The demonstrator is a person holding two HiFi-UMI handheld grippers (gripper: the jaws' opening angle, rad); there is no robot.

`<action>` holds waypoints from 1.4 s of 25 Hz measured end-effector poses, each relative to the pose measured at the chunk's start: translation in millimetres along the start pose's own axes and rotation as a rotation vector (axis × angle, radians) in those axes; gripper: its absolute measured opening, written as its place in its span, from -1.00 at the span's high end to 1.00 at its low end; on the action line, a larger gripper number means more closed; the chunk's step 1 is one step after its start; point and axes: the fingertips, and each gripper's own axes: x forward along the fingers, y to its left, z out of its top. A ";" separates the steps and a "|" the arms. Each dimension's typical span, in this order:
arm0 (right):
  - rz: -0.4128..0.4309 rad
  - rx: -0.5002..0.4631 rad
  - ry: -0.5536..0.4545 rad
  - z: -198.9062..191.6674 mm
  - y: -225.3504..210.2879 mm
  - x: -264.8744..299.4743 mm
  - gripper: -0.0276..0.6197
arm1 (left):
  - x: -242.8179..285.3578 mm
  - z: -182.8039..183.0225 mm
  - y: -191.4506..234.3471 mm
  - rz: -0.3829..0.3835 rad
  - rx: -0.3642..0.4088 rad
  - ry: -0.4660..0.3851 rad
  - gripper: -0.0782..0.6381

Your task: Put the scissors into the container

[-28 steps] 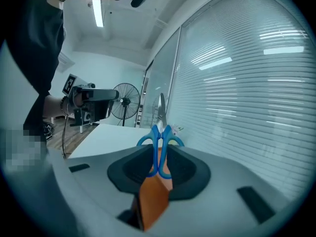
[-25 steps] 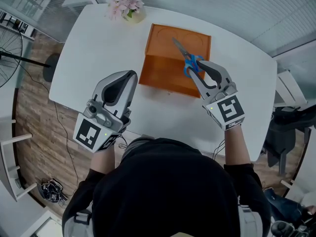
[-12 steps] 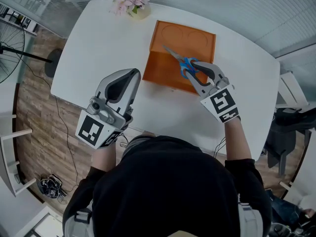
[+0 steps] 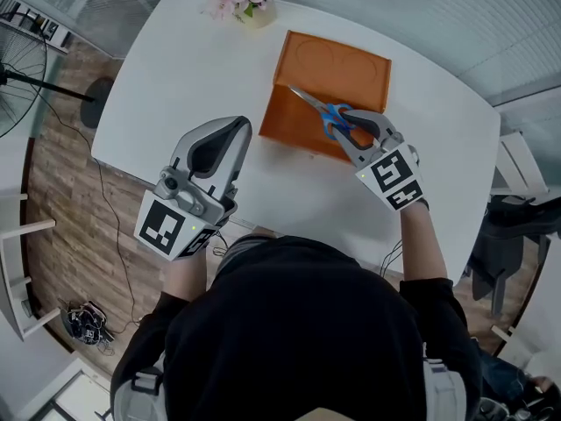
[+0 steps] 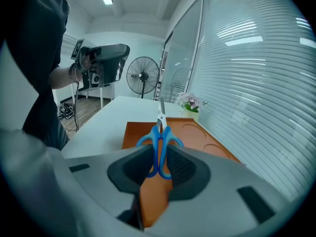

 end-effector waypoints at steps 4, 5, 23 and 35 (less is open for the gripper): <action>0.015 0.003 0.018 -3.2 1.4 4.4 0.63 | -3.0 2.3 2.0 0.012 0.000 -0.004 0.75; 0.019 0.000 0.028 -4.6 1.6 5.5 0.63 | -3.7 2.3 2.6 0.014 0.002 -0.003 0.75; 0.065 0.010 0.227 -32.4 9.3 24.8 0.63 | -17.5 7.5 6.4 0.029 -0.022 -0.030 0.75; 0.072 0.026 0.315 -40.6 12.6 37.9 0.63 | -28.8 3.2 19.1 0.053 -0.001 -0.007 0.75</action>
